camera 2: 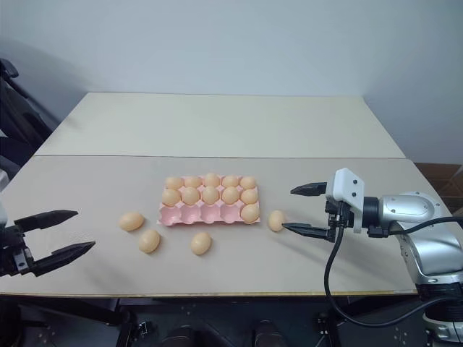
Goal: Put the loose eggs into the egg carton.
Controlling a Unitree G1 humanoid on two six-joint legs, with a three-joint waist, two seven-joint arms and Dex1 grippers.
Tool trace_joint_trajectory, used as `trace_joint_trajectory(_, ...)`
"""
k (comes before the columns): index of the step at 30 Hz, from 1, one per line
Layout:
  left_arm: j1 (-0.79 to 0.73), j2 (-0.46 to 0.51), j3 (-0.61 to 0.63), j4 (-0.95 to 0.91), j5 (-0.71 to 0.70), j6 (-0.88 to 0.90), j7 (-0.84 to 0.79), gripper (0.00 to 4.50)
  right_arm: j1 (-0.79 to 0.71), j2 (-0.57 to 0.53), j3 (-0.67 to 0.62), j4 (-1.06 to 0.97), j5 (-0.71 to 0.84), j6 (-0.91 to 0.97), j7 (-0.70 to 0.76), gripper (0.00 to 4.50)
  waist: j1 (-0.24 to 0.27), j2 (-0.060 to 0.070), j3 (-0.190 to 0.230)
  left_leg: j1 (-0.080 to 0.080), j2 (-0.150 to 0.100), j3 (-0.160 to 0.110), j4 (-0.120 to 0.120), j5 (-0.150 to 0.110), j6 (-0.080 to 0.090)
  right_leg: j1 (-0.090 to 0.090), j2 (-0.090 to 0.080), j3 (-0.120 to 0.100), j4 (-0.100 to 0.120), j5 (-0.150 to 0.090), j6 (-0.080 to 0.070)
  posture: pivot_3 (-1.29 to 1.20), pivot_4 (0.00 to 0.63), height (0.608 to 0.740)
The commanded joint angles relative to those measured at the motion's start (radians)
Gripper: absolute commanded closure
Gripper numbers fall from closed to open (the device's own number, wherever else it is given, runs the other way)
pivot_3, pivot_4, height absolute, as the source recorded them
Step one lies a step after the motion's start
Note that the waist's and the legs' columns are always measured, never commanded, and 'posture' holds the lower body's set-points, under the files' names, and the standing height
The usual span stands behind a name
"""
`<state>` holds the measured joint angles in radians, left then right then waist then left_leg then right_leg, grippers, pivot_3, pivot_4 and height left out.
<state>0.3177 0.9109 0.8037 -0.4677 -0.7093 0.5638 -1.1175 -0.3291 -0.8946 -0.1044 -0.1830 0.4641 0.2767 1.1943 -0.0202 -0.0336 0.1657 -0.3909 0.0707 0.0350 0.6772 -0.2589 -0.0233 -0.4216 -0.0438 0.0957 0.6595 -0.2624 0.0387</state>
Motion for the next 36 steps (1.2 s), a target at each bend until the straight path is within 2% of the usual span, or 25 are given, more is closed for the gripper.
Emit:
trace_joint_trajectory(1,0.002,0.007,0.012,-0.022,-0.012,-0.015,-0.011,0.02,-0.013,-0.013,-0.011,-0.020,-0.008,-0.001,-0.007,0.00,-0.001,0.000,0.000,0.000,0.000,0.000,0.000,0.000,0.000,0.000,0.000,0.000,0.000,0.000,0.000,0.00,0.150,0.740)
trace_joint_trajectory(8,-0.020,0.006,-0.026,-0.028,-0.016,-0.013,-0.003,0.02,-0.036,0.041,0.134,0.014,-0.146,-0.010,-0.072,0.00,-0.002,0.000,0.000,0.000,0.000,0.000,0.000,0.000,0.000,0.000,0.000,0.000,0.000,0.000,0.000,0.00,0.150,0.740)
trace_joint_trajectory(13,-0.038,0.008,-0.046,-0.028,-0.019,-0.012,0.000,0.02,-0.106,0.114,0.248,0.138,-0.311,-0.032,-0.169,0.00,-0.004,0.000,0.000,0.000,0.000,0.000,0.000,0.000,0.000,0.000,0.000,0.000,0.000,0.000,0.000,0.00,0.150,0.740)
trace_joint_trajectory(19,-0.031,0.004,-0.041,-0.037,-0.020,-0.009,0.001,0.02,-0.156,0.167,0.294,0.260,-0.376,-0.070,-0.183,0.00,-0.005,0.000,0.000,-0.001,0.000,0.000,0.000,0.000,0.000,-0.001,0.000,0.000,0.000,0.000,0.000,0.00,0.150,0.740)
trace_joint_trajectory(22,-0.027,0.003,-0.037,-0.039,-0.020,-0.008,0.002,0.00,-0.165,0.187,0.290,0.282,-0.370,-0.064,-0.169,0.61,-0.004,0.000,0.000,0.000,0.000,0.000,0.000,0.000,0.000,-0.001,0.000,0.000,0.000,0.000,0.000,0.00,0.150,0.740)
trace_joint_trajectory(26,-0.024,0.004,-0.033,-0.041,-0.020,-0.008,0.003,0.00,-0.160,0.194,0.283,0.285,-0.369,-0.072,-0.155,1.84,-0.005,0.000,0.000,0.000,0.000,0.000,0.000,0.000,0.000,0.000,0.000,0.000,0.000,0.000,0.000,0.00,0.150,0.740)
trace_joint_trajectory(32,-0.029,0.009,-0.033,-0.036,-0.015,-0.012,0.001,0.00,-0.185,0.204,0.219,0.188,-0.309,-0.038,-0.172,1.87,-0.005,0.000,0.000,0.000,0.000,0.000,0.000,0.000,0.000,0.000,0.000,0.000,0.001,0.000,0.000,0.00,0.150,0.740)
trace_joint_trajectory(36,-0.043,0.013,-0.049,-0.029,-0.013,-0.015,0.000,0.00,-0.243,0.274,0.234,0.102,-0.257,-0.003,-0.183,1.87,-0.021,0.000,0.000,0.000,0.000,0.000,0.000,0.000,0.000,-0.001,0.000,0.000,0.002,0.000,0.000,0.00,0.150,0.740)
